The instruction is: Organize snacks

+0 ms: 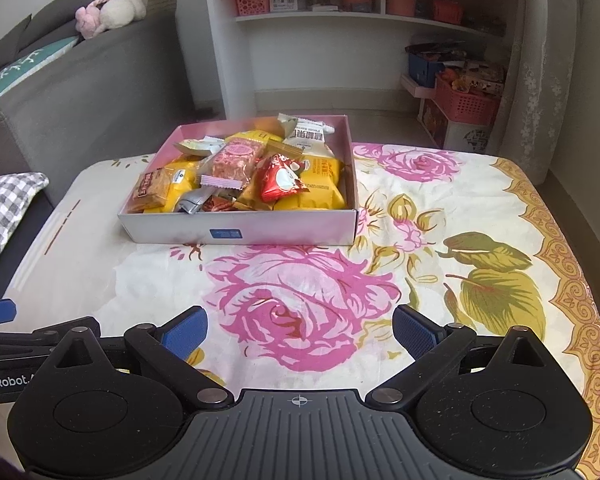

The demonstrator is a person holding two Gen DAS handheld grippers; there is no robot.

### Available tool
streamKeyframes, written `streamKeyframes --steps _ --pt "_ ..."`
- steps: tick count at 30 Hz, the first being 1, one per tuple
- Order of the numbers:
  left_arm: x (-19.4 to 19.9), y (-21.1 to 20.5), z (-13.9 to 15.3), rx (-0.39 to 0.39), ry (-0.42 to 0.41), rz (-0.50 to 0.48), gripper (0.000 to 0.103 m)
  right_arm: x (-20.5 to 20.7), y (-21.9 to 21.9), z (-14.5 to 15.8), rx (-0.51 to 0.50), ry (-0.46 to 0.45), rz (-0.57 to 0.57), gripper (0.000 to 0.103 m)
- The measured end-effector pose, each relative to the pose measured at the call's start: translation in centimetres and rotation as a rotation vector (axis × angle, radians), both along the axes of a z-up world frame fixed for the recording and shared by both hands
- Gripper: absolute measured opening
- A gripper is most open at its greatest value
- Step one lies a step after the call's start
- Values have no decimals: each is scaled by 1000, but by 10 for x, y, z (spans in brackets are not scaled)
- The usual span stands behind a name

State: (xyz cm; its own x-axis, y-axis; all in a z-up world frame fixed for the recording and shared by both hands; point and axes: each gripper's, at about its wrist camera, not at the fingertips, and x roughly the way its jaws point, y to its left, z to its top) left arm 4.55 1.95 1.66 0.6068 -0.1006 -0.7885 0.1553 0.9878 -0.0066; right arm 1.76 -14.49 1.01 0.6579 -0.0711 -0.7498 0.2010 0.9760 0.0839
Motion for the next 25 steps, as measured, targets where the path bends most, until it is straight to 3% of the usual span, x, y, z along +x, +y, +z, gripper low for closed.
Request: streamKeyframes --steps 25 --pt "-2 -4 2 9 -15 -7 103 -3 0 3 12 -6 -2 100"
